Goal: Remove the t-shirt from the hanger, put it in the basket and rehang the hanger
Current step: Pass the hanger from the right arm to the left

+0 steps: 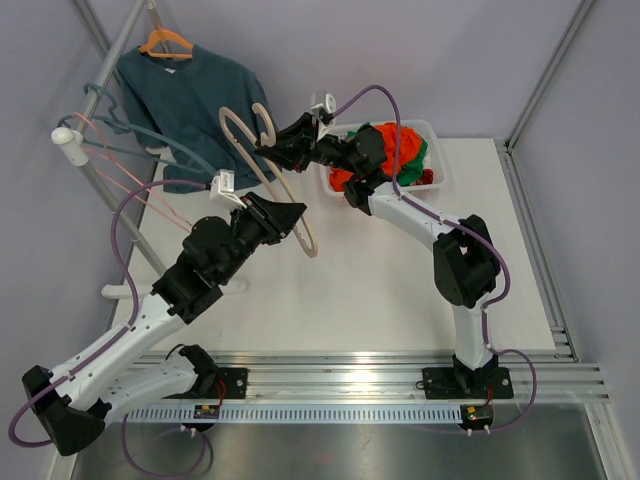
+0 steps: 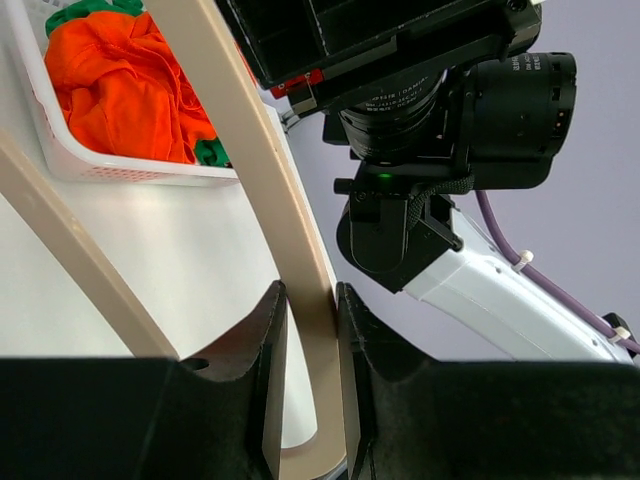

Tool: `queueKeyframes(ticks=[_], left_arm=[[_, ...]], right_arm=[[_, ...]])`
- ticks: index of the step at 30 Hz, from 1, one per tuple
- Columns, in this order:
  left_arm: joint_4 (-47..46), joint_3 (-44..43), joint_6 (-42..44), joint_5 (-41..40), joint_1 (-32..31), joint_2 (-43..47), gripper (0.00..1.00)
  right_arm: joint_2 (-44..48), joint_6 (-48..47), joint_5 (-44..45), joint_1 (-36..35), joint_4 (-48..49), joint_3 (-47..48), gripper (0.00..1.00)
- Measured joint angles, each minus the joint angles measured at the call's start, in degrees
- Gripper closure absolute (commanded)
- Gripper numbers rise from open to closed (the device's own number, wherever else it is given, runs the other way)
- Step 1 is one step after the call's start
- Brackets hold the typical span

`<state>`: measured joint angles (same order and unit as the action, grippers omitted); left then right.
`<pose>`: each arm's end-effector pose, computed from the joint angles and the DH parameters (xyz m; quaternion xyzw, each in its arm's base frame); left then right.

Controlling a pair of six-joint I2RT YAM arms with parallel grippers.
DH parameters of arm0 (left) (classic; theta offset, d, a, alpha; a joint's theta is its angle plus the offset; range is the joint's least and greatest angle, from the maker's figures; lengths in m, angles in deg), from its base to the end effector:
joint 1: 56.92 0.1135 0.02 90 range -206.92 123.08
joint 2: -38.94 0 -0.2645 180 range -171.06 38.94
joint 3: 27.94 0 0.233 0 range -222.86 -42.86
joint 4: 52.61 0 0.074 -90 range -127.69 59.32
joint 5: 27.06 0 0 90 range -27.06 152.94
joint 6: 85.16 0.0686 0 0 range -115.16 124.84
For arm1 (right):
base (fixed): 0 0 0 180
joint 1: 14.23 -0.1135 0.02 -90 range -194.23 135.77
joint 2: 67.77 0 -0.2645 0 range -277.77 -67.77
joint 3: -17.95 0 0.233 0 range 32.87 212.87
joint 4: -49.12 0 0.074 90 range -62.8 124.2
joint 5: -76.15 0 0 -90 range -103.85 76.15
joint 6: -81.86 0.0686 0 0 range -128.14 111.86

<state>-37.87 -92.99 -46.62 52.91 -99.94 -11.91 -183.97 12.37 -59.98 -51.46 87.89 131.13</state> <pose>0.1693 -0.1417 0.3744 -0.1134 0.7013 -0.4726 0.5216 0.3428 0.3226 0.4096 -0.4060 0.3643 0.5518 0.6309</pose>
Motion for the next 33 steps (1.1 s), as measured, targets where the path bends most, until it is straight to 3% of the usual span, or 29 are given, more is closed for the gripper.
queueKeyframes(ticks=[2, 4, 7, 14, 21, 29, 30, 33], left_arm=[[0.1, 0.0, 0.0, -0.2, 0.0, 0.0, 1.00], [0.1, 0.0, 0.0, -0.2, 0.0, 0.0, 1.00], [0.6, 0.0, 0.1, -0.4, 0.0, 0.0, 1.00], [1.1, 0.0, 0.2, -1.0, 0.0, 0.0, 1.00], [1.4, 0.0, 0.2, -1.3, 0.0, 0.0, 1.00], [1.4, 0.0, 0.4, -2.2, 0.0, 0.0, 1.00], [1.4, 0.0, 0.4, -2.4, 0.0, 0.0, 1.00], [1.3, 0.0, 0.5, -2.8, 0.0, 0.0, 1.00]], right_arm=[[0.0, -0.2, 0.0, 0.0, 0.0, 0.0, 0.89], [0.0, -0.3, 0.0, 0.0, 0.0, 0.0, 0.71], [0.0, -0.2, 0.0, 0.0, 0.2, 0.0, 0.56], [0.0, -0.1, 0.0, -0.3, 1.0, 0.0, 0.51], [0.0, -0.1, 0.0, -0.3, 1.1, 0.0, 0.35], [0.1, -0.2, 0.0, -0.3, 1.1, -0.5, 0.23], [0.2, -0.3, 0.0, -0.3, 1.1, -0.5, 0.16], [0.3, -0.4, 0.0, -0.3, 1.1, -0.8, 0.09]])
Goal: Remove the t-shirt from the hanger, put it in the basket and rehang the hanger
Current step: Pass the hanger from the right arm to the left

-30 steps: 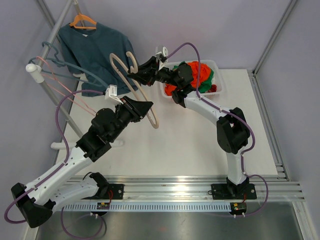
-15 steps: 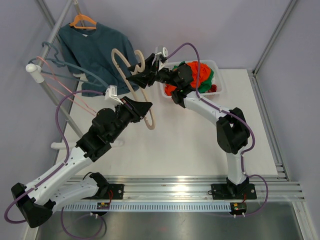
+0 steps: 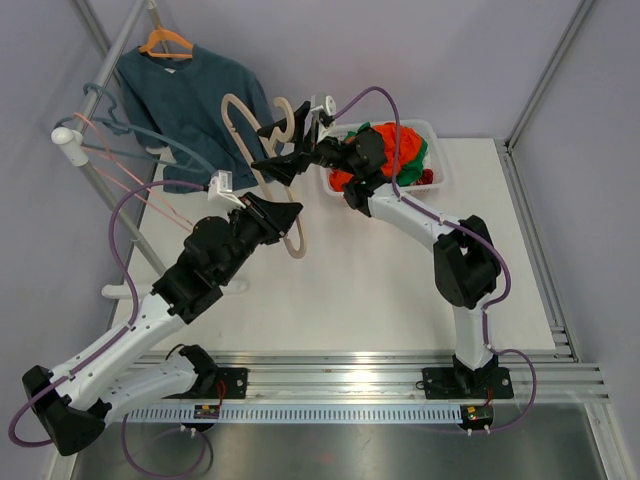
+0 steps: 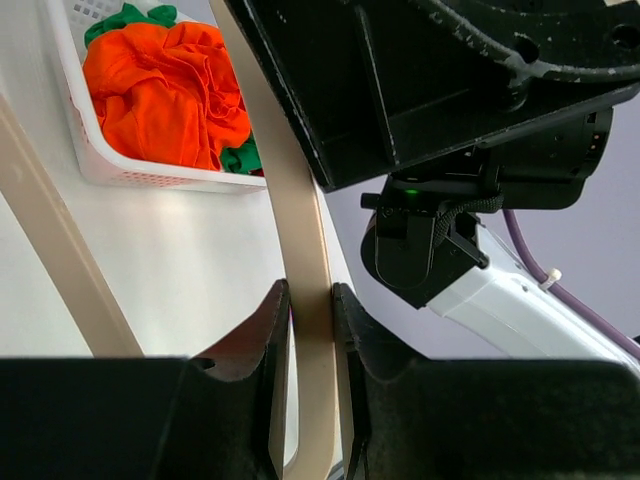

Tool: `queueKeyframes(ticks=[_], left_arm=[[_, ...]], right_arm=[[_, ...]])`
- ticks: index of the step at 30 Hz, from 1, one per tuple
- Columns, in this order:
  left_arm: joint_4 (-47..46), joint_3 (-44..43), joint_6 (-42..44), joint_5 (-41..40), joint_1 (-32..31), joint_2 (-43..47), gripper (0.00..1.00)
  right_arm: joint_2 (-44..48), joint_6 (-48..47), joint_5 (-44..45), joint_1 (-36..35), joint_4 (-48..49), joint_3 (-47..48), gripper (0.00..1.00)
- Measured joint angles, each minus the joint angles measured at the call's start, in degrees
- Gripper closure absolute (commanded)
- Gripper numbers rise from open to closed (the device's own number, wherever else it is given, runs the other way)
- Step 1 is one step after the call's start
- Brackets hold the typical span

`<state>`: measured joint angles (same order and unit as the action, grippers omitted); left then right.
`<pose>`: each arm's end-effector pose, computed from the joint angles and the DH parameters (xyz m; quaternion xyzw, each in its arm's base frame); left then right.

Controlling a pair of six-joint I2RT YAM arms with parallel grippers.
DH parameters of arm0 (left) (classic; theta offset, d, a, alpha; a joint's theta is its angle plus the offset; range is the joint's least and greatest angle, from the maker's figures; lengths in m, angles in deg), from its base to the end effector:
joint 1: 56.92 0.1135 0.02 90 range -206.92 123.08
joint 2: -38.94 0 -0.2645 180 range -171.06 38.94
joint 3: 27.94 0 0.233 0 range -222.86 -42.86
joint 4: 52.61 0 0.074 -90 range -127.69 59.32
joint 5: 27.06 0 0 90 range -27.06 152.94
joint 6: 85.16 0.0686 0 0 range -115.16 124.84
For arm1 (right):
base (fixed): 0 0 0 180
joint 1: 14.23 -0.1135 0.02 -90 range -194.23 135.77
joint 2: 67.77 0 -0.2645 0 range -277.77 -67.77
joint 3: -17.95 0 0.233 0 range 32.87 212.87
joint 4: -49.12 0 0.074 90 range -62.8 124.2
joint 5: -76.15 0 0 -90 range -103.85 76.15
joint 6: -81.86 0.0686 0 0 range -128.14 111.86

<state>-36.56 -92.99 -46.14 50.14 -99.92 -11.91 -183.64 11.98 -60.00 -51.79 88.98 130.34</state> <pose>0.1711 -0.1387 0.3712 -0.1270 0.7068 -0.4509 0.5301 0.3391 0.3232 0.4094 -0.4087 0.3571 0.5509 0.6340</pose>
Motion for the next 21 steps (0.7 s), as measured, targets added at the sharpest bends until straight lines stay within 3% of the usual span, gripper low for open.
queueKeyframes(ticks=[8, 21], left_arm=[[-0.7, 0.0, 0.1, -1.0, 0.0, 0.1, 1.00], [-1.7, 1.0, 0.1, -2.3, 0.0, 1.1, 1.00]], right_arm=[[1.2, -0.9, 0.1, 0.0, 0.0, -1.5, 0.01], [1.9, -1.7, 0.2, 0.0, 0.0, -2.6, 0.01]])
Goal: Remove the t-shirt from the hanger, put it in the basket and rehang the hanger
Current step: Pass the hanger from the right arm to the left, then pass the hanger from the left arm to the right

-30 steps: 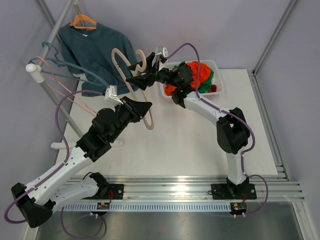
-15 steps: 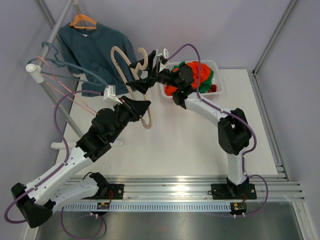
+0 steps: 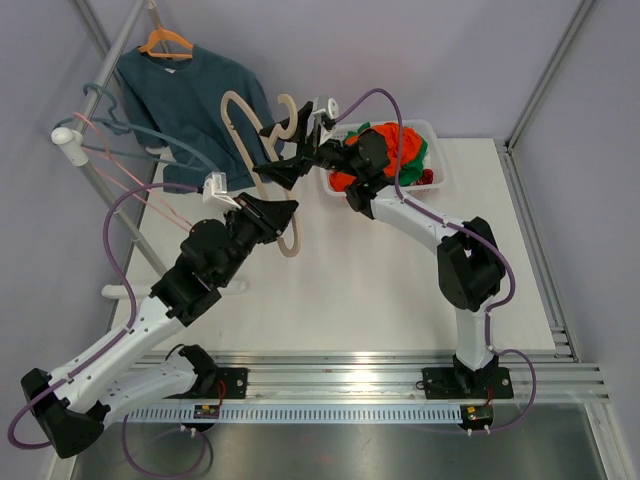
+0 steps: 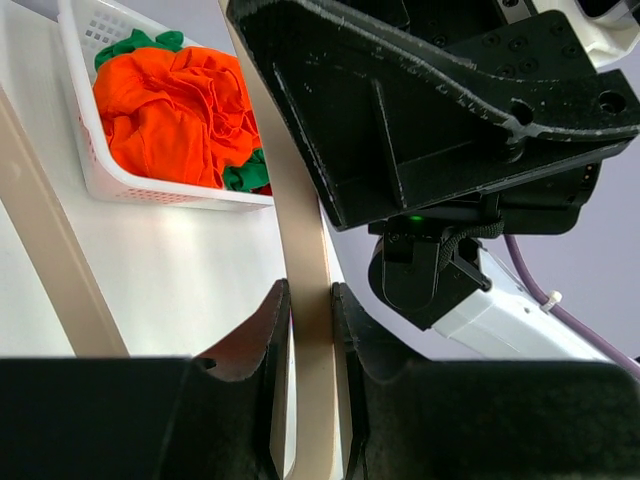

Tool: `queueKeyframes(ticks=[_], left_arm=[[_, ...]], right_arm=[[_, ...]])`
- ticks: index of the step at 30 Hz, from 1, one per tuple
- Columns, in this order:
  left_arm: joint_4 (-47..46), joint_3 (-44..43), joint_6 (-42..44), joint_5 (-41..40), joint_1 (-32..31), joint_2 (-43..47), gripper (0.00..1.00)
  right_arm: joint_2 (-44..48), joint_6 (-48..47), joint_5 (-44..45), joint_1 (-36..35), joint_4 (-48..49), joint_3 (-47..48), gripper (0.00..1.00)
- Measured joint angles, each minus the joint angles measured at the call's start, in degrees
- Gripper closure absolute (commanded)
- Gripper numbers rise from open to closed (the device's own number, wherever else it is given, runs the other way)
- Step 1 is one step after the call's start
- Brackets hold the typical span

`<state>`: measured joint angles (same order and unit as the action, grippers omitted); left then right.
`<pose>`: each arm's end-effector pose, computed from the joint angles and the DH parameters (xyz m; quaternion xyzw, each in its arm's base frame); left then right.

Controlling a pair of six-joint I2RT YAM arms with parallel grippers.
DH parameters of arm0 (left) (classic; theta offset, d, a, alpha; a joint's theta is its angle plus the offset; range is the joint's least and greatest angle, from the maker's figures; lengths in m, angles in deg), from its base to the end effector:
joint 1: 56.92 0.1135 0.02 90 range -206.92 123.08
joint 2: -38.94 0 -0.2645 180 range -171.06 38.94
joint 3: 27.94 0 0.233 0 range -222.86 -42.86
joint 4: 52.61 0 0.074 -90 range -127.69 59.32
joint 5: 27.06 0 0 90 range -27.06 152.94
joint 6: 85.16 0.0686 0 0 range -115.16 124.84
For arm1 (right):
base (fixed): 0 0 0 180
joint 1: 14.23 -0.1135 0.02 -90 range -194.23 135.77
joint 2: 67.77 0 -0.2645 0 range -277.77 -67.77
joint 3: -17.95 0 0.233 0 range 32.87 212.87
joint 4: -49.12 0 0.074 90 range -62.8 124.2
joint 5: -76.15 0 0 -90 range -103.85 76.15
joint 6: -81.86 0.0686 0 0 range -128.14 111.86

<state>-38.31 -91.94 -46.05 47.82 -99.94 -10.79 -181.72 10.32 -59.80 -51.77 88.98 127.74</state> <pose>0.1694 -0.1336 0.3727 -0.1409 0.6931 -0.4486 0.5463 0.3336 0.3185 0.4093 -0.4121 0.3568 0.5419 0.6397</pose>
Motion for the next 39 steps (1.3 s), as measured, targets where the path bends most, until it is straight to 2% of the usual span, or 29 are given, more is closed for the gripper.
queueKeyframes(ticks=[25, 29, 31, 33, 34, 39], left_arm=[[-3.1, 1.2, 1.4, -2.7, -0.1, 0.3, 1.00], [-2.9, 1.2, 1.4, -2.5, -0.2, 0.3, 1.00], [-2.6, 1.2, 1.4, -2.0, -0.3, 0.3, 1.00], [-2.0, 1.2, 1.3, -1.4, -0.5, 0.3, 1.00], [-1.7, 1.2, 1.3, -1.1, -0.5, 0.1, 1.00], [-1.7, 0.2, -0.3, 1.3, -1.3, -1.1, 1.00]], right_arm=[[1.5, 1.8, 0.0, 0.7, 0.2, -1.3, 0.01], [1.5, 2.4, 0.7, 0.8, 0.3, -1.3, 0.24], [1.5, 2.4, 1.3, 0.9, 0.4, -1.2, 0.41], [1.5, 2.4, 1.8, 1.1, 0.2, -1.1, 0.50], [1.5, 2.4, 1.8, 1.3, 0.0, -1.0, 0.60], [1.5, 0.2, 1.9, 1.4, -2.1, -0.5, 0.84]])
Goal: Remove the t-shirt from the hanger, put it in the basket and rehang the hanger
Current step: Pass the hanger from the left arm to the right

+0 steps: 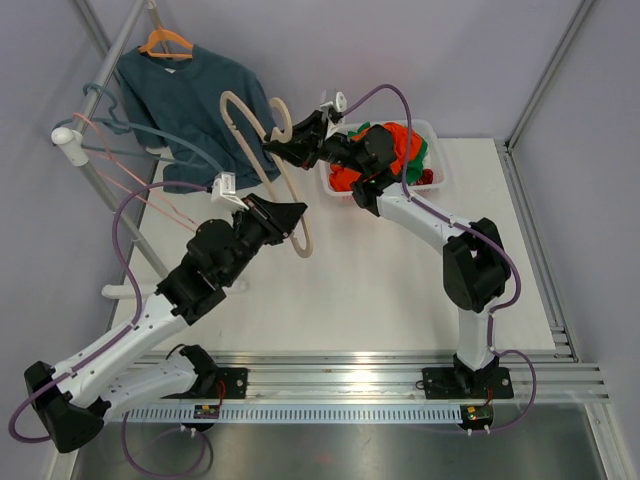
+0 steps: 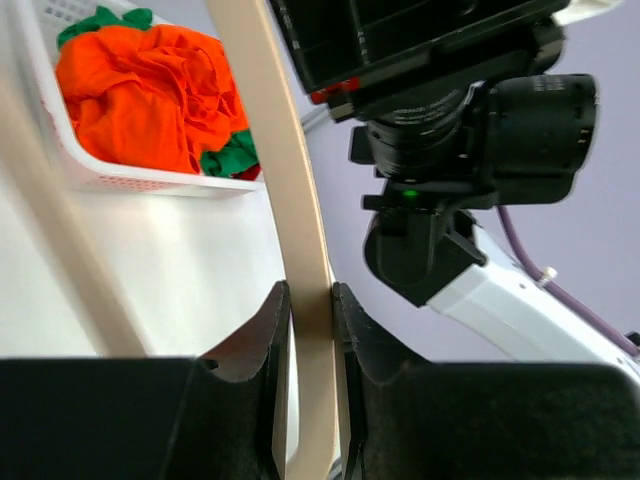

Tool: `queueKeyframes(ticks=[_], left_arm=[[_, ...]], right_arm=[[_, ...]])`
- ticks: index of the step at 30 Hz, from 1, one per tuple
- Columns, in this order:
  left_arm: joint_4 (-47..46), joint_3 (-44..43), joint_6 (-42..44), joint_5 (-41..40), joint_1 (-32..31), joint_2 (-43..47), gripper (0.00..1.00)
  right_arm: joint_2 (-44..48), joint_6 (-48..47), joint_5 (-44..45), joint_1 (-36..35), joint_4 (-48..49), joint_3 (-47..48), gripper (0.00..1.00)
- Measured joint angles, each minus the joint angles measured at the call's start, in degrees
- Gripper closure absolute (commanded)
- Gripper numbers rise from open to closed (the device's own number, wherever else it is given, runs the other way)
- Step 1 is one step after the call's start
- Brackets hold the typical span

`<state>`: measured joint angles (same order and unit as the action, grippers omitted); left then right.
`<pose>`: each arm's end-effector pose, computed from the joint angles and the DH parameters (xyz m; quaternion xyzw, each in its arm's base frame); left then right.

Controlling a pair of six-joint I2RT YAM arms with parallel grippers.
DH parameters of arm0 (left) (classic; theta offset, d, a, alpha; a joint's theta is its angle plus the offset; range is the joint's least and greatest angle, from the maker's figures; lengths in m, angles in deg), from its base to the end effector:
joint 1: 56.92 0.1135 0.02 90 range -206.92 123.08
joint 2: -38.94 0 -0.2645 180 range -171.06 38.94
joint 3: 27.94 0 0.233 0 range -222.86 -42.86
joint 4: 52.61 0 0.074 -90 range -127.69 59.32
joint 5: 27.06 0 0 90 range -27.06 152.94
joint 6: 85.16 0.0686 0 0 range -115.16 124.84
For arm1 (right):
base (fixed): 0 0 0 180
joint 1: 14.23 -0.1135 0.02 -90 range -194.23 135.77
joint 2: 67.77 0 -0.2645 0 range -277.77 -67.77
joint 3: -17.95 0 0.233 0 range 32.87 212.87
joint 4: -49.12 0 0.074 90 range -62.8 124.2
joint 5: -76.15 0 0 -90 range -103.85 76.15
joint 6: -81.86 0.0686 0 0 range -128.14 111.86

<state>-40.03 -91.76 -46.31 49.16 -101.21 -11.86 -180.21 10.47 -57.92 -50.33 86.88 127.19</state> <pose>0.1692 -0.1422 0.3720 -0.1268 0.6930 -0.4645 0.5366 0.3396 0.3067 0.4149 -0.3938 0.3757 0.5321 0.6486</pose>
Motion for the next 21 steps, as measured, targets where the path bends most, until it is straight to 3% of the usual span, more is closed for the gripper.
queueKeyframes(ticks=[2, 5, 12, 21], left_arm=[[0.0, 0.0, -0.2, 0.0, 0.1, -0.6, 1.00], [-0.1, 0.0, -0.4, 0.0, 0.1, -1.0, 1.00], [0.2, -0.5, -0.8, 0.0, 0.1, -2.2, 0.99], [0.2, -0.9, -1.2, 0.3, 0.1, -3.4, 0.78]], right_arm=[[0.0, -0.7, -0.1, 0.0, -0.5, 0.4, 0.96], [0.0, -1.5, -0.6, 0.0, -2.5, 0.9, 1.00], [0.0, -2.7, -1.5, 0.0, -4.5, 1.2, 1.00], [0.0, -3.5, -2.1, 0.0, -5.7, 1.2, 1.00]])
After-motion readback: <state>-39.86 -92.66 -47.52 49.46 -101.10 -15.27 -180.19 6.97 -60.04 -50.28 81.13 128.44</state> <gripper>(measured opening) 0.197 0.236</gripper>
